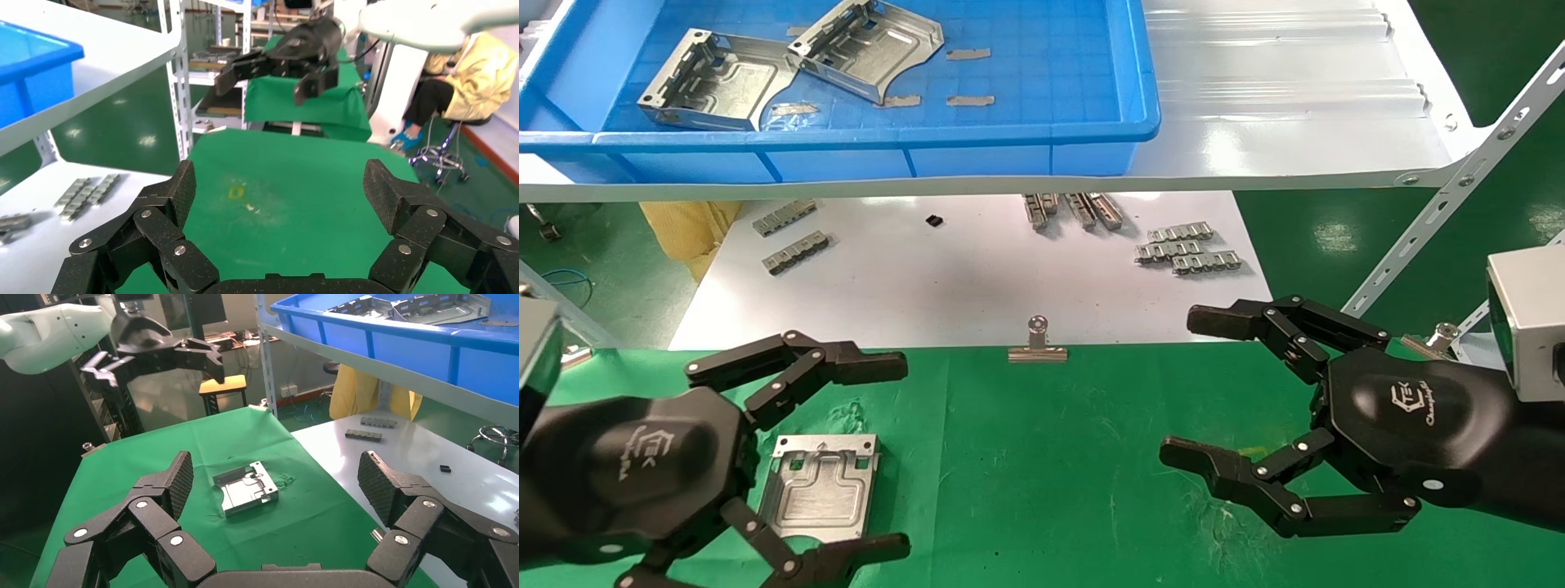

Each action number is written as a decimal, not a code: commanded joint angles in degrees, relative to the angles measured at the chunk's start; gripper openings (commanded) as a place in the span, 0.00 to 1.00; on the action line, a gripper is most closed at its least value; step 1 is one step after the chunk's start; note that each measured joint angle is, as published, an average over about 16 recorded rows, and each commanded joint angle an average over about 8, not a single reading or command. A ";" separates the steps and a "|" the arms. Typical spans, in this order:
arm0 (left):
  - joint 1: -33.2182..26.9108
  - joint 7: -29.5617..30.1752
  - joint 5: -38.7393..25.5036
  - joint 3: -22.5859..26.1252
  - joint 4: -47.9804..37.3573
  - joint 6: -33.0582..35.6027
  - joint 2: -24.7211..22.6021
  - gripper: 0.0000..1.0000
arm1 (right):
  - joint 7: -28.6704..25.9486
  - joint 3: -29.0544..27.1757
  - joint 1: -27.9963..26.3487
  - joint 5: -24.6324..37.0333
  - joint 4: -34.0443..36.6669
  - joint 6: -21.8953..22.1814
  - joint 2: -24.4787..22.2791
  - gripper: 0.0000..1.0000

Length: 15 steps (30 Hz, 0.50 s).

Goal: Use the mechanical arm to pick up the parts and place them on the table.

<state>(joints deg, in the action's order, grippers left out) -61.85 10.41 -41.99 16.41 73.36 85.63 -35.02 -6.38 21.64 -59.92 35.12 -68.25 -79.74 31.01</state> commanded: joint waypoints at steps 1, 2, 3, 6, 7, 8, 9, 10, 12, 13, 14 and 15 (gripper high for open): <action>0.80 0.64 0.41 -1.09 0.59 0.22 0.00 1.00 | 0.00 0.00 0.00 0.00 0.00 0.00 0.00 1.00; 0.92 0.70 0.48 -1.25 0.68 0.26 0.00 1.00 | 0.00 0.00 0.00 0.00 0.01 0.01 0.00 1.00; 1.05 0.78 0.56 -1.42 0.78 0.31 0.00 1.00 | 0.00 0.00 0.01 0.00 0.01 0.01 0.00 1.00; 1.15 0.79 0.66 -1.54 0.85 0.35 0.00 1.00 | 0.00 0.00 0.01 0.00 0.01 0.01 0.00 1.00; 1.10 0.76 0.65 -1.47 0.82 0.34 0.00 1.00 | 0.00 0.00 0.01 0.00 0.01 0.01 0.00 1.00; 1.05 0.72 0.63 -1.38 0.78 0.33 0.00 1.00 | 0.00 0.00 0.01 0.00 0.01 0.01 0.00 1.00; 0.99 0.68 0.61 -1.30 0.73 0.31 0.00 1.00 | 0.00 0.00 0.01 0.00 0.01 0.01 0.00 1.00; 0.94 0.65 0.58 -1.22 0.69 0.30 0.00 1.00 | 0.00 0.00 0.01 0.00 0.01 0.01 0.00 1.00; 0.84 0.59 0.52 -1.08 0.62 0.26 0.00 1.00 | 0.00 0.00 0.01 0.00 0.01 0.01 0.00 1.00; 0.79 0.56 0.49 -1.03 0.58 0.25 0.00 1.00 | 0.00 0.00 0.01 0.00 0.01 0.01 0.00 1.00; 0.75 0.54 0.46 -0.97 0.55 0.23 0.00 1.00 | 0.00 0.00 0.01 0.00 0.01 0.01 0.00 1.00; 0.73 0.53 0.44 -0.94 0.54 0.22 0.00 1.00 | 0.00 0.00 0.01 0.00 0.01 0.01 0.00 1.00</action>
<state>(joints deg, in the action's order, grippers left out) -61.01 11.00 -41.47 15.31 73.98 85.90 -35.02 -6.37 21.63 -59.91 35.12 -68.24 -79.73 31.00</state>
